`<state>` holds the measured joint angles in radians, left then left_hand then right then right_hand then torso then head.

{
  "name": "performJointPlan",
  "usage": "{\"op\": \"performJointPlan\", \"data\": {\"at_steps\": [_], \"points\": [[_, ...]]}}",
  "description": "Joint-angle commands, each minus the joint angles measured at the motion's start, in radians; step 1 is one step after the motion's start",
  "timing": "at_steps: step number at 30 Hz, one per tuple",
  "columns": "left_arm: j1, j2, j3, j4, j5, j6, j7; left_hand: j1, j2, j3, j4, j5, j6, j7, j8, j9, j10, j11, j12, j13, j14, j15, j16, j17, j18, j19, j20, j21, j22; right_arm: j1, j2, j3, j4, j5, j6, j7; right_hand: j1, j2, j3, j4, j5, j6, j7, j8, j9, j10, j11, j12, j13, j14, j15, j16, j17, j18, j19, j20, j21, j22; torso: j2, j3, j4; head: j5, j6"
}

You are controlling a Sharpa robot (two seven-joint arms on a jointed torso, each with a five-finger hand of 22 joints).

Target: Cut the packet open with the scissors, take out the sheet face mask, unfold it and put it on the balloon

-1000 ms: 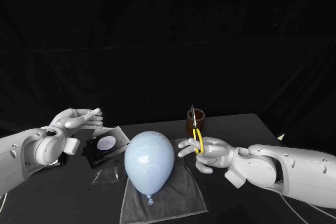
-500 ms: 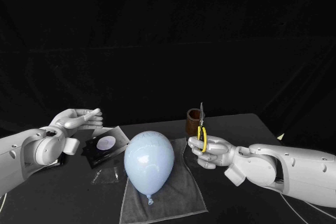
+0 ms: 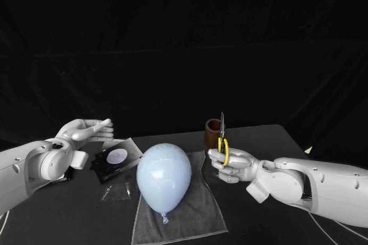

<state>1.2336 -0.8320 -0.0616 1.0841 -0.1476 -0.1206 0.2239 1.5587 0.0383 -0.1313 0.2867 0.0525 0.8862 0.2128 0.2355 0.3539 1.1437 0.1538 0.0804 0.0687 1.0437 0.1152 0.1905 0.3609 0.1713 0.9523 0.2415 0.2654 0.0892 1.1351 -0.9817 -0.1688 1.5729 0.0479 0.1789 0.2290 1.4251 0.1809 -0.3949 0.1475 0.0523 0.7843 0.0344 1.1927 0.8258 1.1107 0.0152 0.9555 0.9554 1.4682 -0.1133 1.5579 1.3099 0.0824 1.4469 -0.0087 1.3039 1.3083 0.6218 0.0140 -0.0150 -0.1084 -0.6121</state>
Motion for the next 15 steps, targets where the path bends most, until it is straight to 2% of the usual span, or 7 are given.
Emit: {"op": "performJointPlan", "data": {"at_steps": [1,2,3,4,7,10,15], "points": [[0.0,0.0,0.001,0.001,-0.01,0.012,0.024,0.014,-0.004,-0.006,-0.002,-0.003,0.0,0.0,-0.006,-0.001,0.008,0.0,-0.006,0.0,-0.002,0.002,-0.004,0.002,0.012,0.006,0.002,0.0,-0.001,0.0,0.001,0.001,-0.001,-0.015,-0.011,0.015,0.001,0.013,-0.007,0.0,-0.002,0.119,-0.045,0.115,0.196,0.434,-0.087,0.594,0.576,0.097,-0.011,0.006,0.235,-0.018,0.008,-0.003,0.006,0.047,0.0,0.0001,0.0006,0.046,-0.002],[0.0,0.0,0.001,0.002,-0.013,0.013,0.027,0.017,-0.006,-0.007,-0.002,-0.004,0.001,-0.001,-0.006,-0.002,0.009,-0.001,-0.006,0.0,-0.002,0.001,-0.004,0.003,0.012,0.006,0.002,0.0,-0.002,0.0,0.001,0.001,-0.001,-0.016,-0.012,0.015,0.001,0.014,-0.007,0.0,-0.002,0.121,-0.045,0.115,0.197,0.435,-0.087,0.594,0.577,0.097,-0.011,0.006,0.235,-0.018,0.008,-0.003,0.007,0.047,0.0,0.0002,0.0008,0.062,-0.003],[0.0,0.0,0.001,0.002,-0.016,0.014,0.029,0.019,-0.008,-0.008,-0.003,-0.003,0.001,-0.002,-0.007,-0.002,0.009,-0.001,-0.006,0.0,0.0,0.0,-0.004,0.003,0.012,0.007,0.002,0.0,-0.001,0.0,0.002,0.001,-0.002,-0.016,-0.012,0.016,0.0,0.016,-0.008,0.0,-0.002,0.125,-0.045,0.118,0.202,0.436,-0.087,0.595,0.578,0.097,-0.012,0.006,0.237,-0.019,0.008,-0.003,0.009,0.048,0.0,0.0003,0.0007,0.067,-0.003],[0.0,-0.001,0.001,0.003,-0.021,0.016,0.033,0.023,-0.01,-0.01,-0.003,-0.003,0.002,-0.003,-0.007,-0.002,0.01,-0.002,-0.007,0.0,0.001,0.0,-0.003,0.004,0.013,0.009,0.001,0.001,-0.001,0.0,0.002,0.001,-0.002,-0.017,-0.013,0.016,0.0,0.016,-0.008,0.0,-0.002,0.125,-0.045,0.118,0.202,0.436,-0.087,0.595,0.578,0.097,-0.012,0.006,0.237,-0.019,0.008,-0.003,0.009,0.048,0.0,0.0003,0.0006,0.081,-0.004],[0.0,-0.002,0.001,0.004,-0.045,0.015,0.042,0.039,-0.02,-0.018,-0.005,-0.003,0.003,-0.007,-0.01,-0.004,0.012,-0.005,-0.009,0.0,0.011,-0.004,0.001,0.008,0.014,0.02,-0.003,0.008,0.001,0.0,0.002,0.001,-0.003,-0.021,-0.017,0.017,-0.001,0.018,-0.009,0.0,-0.002,0.131,-0.046,0.121,0.209,0.438,-0.088,0.597,0.581,0.098,-0.012,0.006,0.238,-0.019,0.009,-0.004,0.01,0.05,0.0,-0.0001,0.0003,0.104,-0.005],[0.0,-0.002,0.001,0.002,-0.088,0.008,0.048,0.05,-0.028,-0.024,-0.005,-0.003,0.002,-0.009,-0.012,-0.005,0.011,-0.006,-0.012,-0.001,0.018,-0.006,0.004,0.011,0.013,0.026,-0.006,0.013,0.002,0.0,0.002,0.001,-0.004,-0.025,-0.021,0.018,-0.002,0.02,-0.01,0.0,-0.002,0.131,-0.046,0.122,0.209,0.438,-0.088,0.597,0.581,0.098,-0.012,0.007,0.238,-0.019,0.009,-0.004,0.011,0.051,0.0,-0.0006,0.0004,0.118,-0.008],[0.0,0.001,0.002,-0.015,-0.21,-0.027,0.051,0.052,-0.048,-0.046,-0.002,-0.004,-0.011,-0.002,-0.022,-0.01,-0.01,0.0,-0.018,-0.003,0.03,-0.005,0.012,0.019,0.012,0.033,-0.01,0.019,0.004,0.0,0.004,0.001,-0.005,-0.036,-0.029,0.019,-0.004,0.023,-0.011,0.001,-0.002,0.134,-0.047,0.124,0.214,0.439,-0.089,0.598,0.583,0.098,-0.013,0.007,0.24,-0.02,0.01,-0.004,0.013,0.052,0.0,-0.0006,-0.0002,0.158,-0.024]]}}
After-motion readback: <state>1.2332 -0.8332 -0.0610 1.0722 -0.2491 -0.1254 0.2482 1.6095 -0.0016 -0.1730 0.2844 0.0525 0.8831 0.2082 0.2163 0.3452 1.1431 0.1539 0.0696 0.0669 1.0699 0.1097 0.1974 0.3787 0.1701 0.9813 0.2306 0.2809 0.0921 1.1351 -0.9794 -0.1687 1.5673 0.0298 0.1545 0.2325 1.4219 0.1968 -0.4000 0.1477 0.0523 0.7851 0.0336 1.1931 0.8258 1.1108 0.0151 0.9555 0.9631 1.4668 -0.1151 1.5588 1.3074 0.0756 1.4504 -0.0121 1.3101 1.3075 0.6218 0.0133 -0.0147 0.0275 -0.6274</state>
